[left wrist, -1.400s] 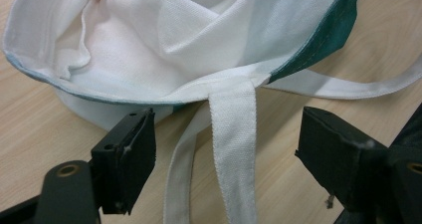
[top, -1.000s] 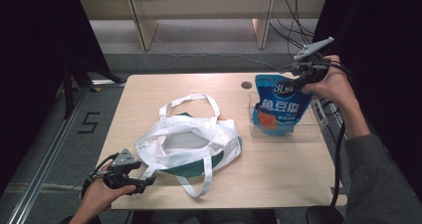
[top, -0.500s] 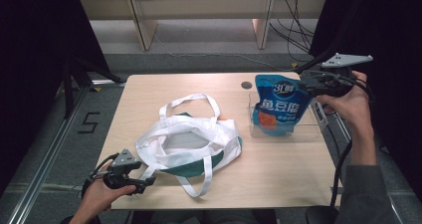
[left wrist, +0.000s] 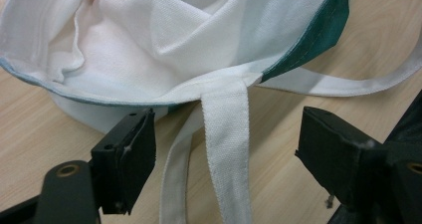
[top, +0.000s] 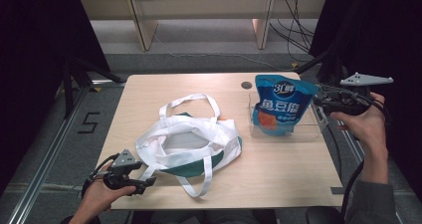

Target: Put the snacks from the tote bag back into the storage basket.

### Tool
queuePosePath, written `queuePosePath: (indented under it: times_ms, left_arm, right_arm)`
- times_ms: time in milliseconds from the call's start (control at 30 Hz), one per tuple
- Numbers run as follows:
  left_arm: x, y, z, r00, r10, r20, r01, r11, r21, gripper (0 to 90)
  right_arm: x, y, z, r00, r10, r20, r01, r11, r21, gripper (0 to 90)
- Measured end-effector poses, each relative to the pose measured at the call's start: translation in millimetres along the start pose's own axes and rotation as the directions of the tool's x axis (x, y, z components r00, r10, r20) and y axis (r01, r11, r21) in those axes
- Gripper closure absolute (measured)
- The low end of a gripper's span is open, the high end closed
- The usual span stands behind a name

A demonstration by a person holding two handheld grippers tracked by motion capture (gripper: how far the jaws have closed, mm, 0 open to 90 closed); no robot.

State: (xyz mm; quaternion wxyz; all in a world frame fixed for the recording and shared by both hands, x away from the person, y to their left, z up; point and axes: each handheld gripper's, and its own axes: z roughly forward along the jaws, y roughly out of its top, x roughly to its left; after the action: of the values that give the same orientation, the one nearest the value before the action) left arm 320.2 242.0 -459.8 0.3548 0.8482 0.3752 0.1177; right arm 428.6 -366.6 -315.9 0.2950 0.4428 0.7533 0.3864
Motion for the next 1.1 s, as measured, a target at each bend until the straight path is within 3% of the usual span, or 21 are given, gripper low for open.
queuePosePath:
  times_ms: [33,100,167,233,267,300,333,367,400,433,467,533,600,633,667,700,733,800,900,967,1100]
  left_arm:
    - [-0.7,0.0,0.6,1.0000,-0.008,0.000,0.008,0.9999,-0.007,22.4]
    - [-0.9,0.1,0.9,1.0000,-0.010,0.001,0.010,0.9999,-0.007,22.4]
    - [-0.6,-0.1,1.5,0.9999,-0.008,-0.006,0.008,0.9999,-0.009,22.5]
    - [0.0,-0.3,1.4,1.0000,-0.005,-0.008,0.005,1.0000,-0.006,22.4]
    - [0.0,-0.4,1.4,0.9999,-0.005,-0.009,0.005,1.0000,-0.005,22.5]
    - [-0.1,-0.4,1.4,0.9999,-0.004,-0.009,0.004,1.0000,-0.004,22.4]
    - [-0.6,-0.6,1.3,1.0000,-0.006,0.000,0.006,1.0000,-0.007,22.5]
    - [-0.5,-0.5,1.2,0.9999,-0.003,-0.010,0.003,1.0000,0.000,22.4]
    - [-1.0,-0.3,1.1,1.0000,-0.005,-0.001,0.005,1.0000,0.001,22.5]
    - [-1.1,-0.3,1.4,1.0000,-0.006,-0.001,0.006,1.0000,0.000,22.5]
    - [-1.1,-0.3,1.7,1.0000,-0.008,-0.002,0.008,1.0000,0.000,22.5]
    - [-1.2,-0.4,1.9,1.0000,-0.005,-0.003,0.005,1.0000,0.001,22.4]
    - [-1.1,-0.8,2.1,1.0000,-0.006,-0.003,0.006,1.0000,-0.001,22.5]
    - [-1.0,-0.7,1.9,1.0000,-0.006,-0.002,0.006,1.0000,0.001,22.4]
    - [-1.1,-0.8,2.0,1.0000,-0.007,-0.002,0.007,1.0000,0.000,22.4]
    - [-1.2,-1.0,2.0,1.0000,-0.006,-0.003,0.006,1.0000,0.000,22.5]
    - [-0.7,-0.9,1.7,1.0000,0.008,-0.004,-0.008,1.0000,0.002,22.5]
    - [-0.6,-1.1,1.7,1.0000,0.008,-0.004,-0.008,1.0000,0.002,22.5]
    - [-1.0,-1.7,2.0,1.0000,-0.009,-0.004,0.009,1.0000,0.004,22.4]
    - [-1.0,-2.0,2.2,1.0000,-0.007,-0.005,0.007,0.9999,0.009,22.5]
    - [-1.1,-2.1,2.1,1.0000,-0.007,-0.004,0.007,0.9999,0.009,22.4]
  right_arm:
    - [-0.4,-1.8,-0.8,0.9997,0.022,-0.010,-0.021,0.999,0.029,45.8]
    - [-3.2,-5.8,1.3,0.9999,-0.006,-0.013,0.007,0.999,0.045,50.1]
    - [-1.5,-9.5,5.0,0.9991,0.033,-0.026,-0.032,0.998,0.053,61.3]
    - [-1.7,-11.4,6.0,0.9978,0.041,-0.052,-0.036,0.995,0.092,71.8]
    - [-3.3,-13.6,9.1,0.9981,0.004,-0.062,0.001,0.997,0.073,77.8]
    - [-3.7,-14.0,8.9,0.9971,-0.003,-0.076,0.011,0.994,0.106,82.2]
    - [-1.4,-15.4,10.6,0.9973,0.014,-0.072,-0.007,0.995,0.098,86.3]
    - [-1.7,-15.6,10.7,0.9964,0.002,-0.084,0.008,0.993,0.119,88.1]
    - [-3.6,-15.4,13.2,0.9959,-0.031,-0.084,0.040,0.994,0.098,90.0]
    - [-0.9,-16.7,16.1,0.9960,-0.014,-0.088,0.021,0.997,0.079,90.0]
    - [-1.5,-16.6,17.9,0.9952,-0.033,-0.092,0.041,0.996,0.081,90.0]
    - [1.2,-17.0,24.1,0.9952,-0.024,-0.095,0.030,0.998,0.061,90.0]
    - [3.2,-17.6,29.5,0.9940,-0.017,-0.108,0.027,0.996,0.087,90.0]
    - [3.2,-18.5,32.3,0.9937,-0.022,-0.110,0.032,0.995,0.090,90.0]
    - [1.0,-19.6,37.6,0.9936,-0.054,-0.099,0.059,0.997,0.055,90.0]
    - [0.8,-19.9,38.8,0.9937,-0.040,-0.104,0.048,0.996,0.077,90.0]
    - [-2.0,-20.4,41.6,0.9931,-0.060,-0.101,0.067,0.996,0.067,90.0]
    - [-2.1,-22.7,45.1,0.9957,-0.024,-0.090,0.030,0.997,0.067,90.0]
    - [-6.0,-23.8,48.4,0.9963,-0.030,-0.080,0.034,0.998,0.056,90.0]
    - [-6.8,-24.9,51.4,0.9969,-0.004,-0.079,0.008,0.999,0.040,90.0]
    - [-10.2,-24.4,54.8,0.9976,-0.019,-0.067,0.021,0.999,0.029,90.0]
